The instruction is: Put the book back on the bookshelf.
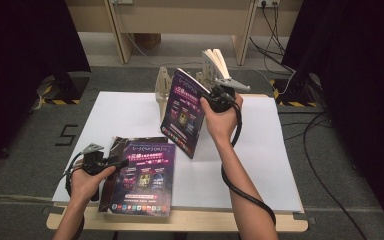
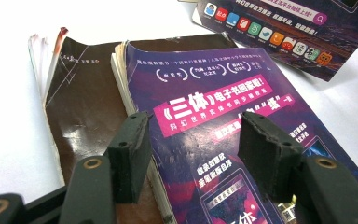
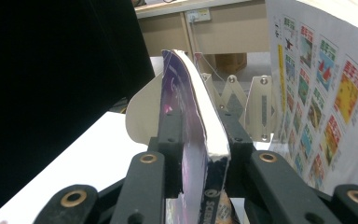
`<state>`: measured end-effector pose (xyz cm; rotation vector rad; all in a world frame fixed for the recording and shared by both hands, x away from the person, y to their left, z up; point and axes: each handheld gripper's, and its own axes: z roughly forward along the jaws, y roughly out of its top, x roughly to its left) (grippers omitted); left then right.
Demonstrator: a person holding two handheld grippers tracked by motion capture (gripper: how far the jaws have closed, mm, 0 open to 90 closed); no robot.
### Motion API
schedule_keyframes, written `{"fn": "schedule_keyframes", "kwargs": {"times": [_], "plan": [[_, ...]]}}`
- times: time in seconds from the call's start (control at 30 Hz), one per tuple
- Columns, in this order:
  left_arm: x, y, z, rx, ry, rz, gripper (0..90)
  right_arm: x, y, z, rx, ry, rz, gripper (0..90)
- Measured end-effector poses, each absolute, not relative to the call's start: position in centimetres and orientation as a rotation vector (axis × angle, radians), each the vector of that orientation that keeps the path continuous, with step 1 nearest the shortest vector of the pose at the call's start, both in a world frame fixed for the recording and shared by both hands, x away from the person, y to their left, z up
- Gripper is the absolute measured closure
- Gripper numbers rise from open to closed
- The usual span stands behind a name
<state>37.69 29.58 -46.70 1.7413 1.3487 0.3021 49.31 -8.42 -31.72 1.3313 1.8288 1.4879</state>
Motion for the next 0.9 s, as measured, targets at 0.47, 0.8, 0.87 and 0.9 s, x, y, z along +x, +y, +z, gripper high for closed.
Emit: {"fn": "schedule_keyframes", "kwargs": {"times": [0.47, 0.8, 0.87, 0.9], "plan": [[37.7, 29.6, -46.7, 1.742, 1.348, 0.302, 43.0, 50.2, -8.3, -31.9, 1.348, 1.838, 1.482, 83.3], [37.7, 29.7, -46.6, 1.734, 1.352, 0.304, 43.0, 49.1, -8.3, -31.5, 1.322, 1.817, 1.524, 84.6], [37.7, 29.7, -46.6, 1.733, 1.354, 0.304, 43.0, 48.7, -8.4, -31.2, 1.296, 1.798, 1.527, 84.6], [37.7, 29.7, -46.6, 1.733, 1.353, 0.304, 43.0, 48.4, -8.4, -31.0, 1.291, 1.780, 1.535, 84.7]]}}
